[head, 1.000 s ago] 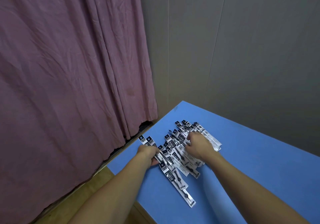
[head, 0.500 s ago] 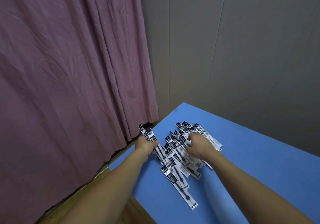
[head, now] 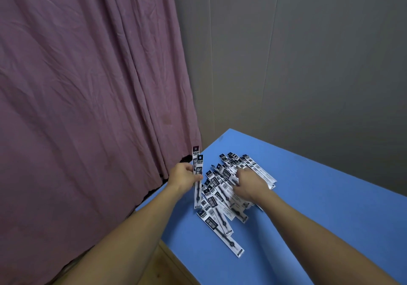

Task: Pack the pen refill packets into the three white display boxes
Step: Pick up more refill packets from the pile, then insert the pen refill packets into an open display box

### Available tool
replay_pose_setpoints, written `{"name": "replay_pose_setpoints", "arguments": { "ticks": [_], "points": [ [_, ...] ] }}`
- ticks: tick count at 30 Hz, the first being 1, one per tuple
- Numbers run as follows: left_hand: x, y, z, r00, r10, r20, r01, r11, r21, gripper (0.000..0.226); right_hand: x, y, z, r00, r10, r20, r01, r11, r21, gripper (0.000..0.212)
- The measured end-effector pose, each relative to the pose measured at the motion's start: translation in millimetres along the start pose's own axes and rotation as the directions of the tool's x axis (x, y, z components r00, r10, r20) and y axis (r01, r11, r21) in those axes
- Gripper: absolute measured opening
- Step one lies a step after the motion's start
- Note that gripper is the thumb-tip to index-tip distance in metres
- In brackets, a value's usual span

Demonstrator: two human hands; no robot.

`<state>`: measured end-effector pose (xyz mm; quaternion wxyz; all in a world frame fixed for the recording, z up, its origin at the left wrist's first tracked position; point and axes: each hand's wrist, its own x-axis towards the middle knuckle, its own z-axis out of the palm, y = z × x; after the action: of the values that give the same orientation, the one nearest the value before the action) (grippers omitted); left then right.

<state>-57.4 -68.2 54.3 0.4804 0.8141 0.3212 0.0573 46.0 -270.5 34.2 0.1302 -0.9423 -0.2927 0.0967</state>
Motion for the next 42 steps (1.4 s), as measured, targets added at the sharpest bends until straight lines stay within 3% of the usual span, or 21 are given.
{"name": "replay_pose_setpoints", "arguments": {
  "ticks": [6,12,20,27,35,42],
  "points": [
    [-21,17,9,0.993,0.121,-0.010,-0.121,0.992,0.034,0.019,-32,9,-8,0.993,0.115,0.012,-0.115,0.993,-0.030,0.033],
    [-50,29,27,0.958,0.266,0.107,-0.280,0.949,0.146,0.029,-85,22,-12,0.967,0.253,-0.011,-0.253,0.967,-0.037,0.031],
    [-109,35,56,0.868,0.405,0.287,-0.465,0.866,0.186,0.023,-182,31,-7,0.904,0.423,-0.065,-0.425,0.905,-0.024,0.035],
    [-173,55,104,0.769,0.472,0.431,-0.565,0.817,0.113,0.005,-289,56,-7,0.802,0.582,-0.134,-0.581,0.812,0.051,0.031],
    [-260,92,180,0.601,0.542,0.588,-0.685,0.727,0.031,0.004,-419,109,-22,0.629,0.761,-0.160,-0.750,0.648,0.132,0.022],
    [-325,116,238,0.575,0.567,0.590,-0.700,0.714,-0.004,0.004,-514,163,-30,0.545,0.819,-0.178,-0.803,0.571,0.170,0.034]
  ]
}}
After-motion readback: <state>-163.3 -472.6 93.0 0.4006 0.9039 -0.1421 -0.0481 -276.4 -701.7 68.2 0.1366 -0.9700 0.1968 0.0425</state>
